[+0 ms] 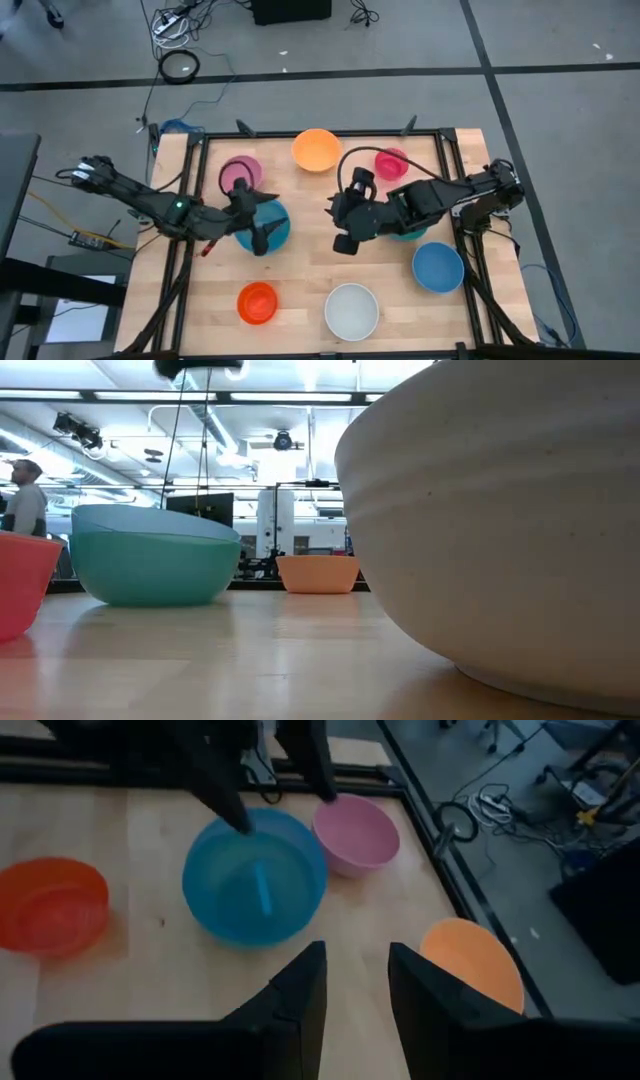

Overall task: Nest bowls inside each other
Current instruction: Stack the light blue bowl on top of the light green bowl

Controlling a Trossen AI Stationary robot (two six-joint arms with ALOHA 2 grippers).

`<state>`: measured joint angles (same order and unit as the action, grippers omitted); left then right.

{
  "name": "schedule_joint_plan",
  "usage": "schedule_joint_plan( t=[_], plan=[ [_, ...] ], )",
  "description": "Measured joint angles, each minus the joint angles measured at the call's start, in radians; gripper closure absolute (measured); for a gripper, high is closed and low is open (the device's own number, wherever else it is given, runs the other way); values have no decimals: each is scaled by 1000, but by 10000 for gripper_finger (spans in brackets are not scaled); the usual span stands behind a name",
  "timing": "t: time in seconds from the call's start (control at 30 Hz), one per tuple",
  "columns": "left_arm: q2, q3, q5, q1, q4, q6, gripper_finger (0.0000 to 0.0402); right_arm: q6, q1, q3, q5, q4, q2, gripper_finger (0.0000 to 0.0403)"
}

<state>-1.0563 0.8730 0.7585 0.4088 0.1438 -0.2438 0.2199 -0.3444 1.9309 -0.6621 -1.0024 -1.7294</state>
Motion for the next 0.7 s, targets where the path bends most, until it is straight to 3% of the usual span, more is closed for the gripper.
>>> schedule_joint_plan(
  t=[0.2, 0.43, 0.57, 0.7],
  plan=[
    [-21, 0, 22, -17, -60, 49, 89, 23, -9, -40, -1, -5, 1, 305],
    [-54, 2, -18, -46, -16, -56, 89, 31, -10, -79, -23, -3, 1, 305],
    [-93, 0, -33, -81, 211, -253, 90, 38, -7, -97, -35, -3, 1, 305],
    [-117, 0, -41, -131, 531, -567, 102, 49, -1, -123, -36, -3, 1, 305]
  ],
)
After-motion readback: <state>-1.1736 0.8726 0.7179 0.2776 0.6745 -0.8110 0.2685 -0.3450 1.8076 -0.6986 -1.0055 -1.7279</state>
